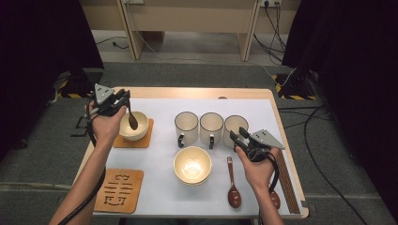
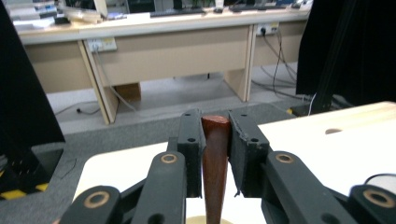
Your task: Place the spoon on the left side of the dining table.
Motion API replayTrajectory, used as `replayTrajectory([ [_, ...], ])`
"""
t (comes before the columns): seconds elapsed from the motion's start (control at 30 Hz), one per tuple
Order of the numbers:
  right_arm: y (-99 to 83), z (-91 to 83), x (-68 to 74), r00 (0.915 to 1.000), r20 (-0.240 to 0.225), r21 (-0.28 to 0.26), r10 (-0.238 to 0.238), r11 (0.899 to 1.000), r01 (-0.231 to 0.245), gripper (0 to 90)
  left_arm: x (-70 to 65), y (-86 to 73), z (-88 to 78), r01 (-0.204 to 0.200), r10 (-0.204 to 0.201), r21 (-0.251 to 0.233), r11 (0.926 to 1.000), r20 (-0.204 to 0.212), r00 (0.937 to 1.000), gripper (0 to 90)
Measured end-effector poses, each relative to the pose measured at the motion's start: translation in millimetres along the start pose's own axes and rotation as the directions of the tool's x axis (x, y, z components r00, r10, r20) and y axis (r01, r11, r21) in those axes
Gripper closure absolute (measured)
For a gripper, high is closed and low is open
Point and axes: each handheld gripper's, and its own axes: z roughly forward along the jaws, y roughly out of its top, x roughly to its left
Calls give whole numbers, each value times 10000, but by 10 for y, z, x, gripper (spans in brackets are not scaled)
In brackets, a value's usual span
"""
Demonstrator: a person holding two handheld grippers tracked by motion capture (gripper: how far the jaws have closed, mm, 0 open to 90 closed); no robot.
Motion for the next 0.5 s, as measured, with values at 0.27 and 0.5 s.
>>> replayTrajectory([
  [0.27,29,-18,6,10000,0,-55,34,10000,-34,587,25,-114,171,247,-247,466,9986,-14,9997,745],
  [0.5,37,-25,3,10000,4,-97,21,10000,-21,587,41,-125,319,499,-504,366,9981,104,9987,744],
])
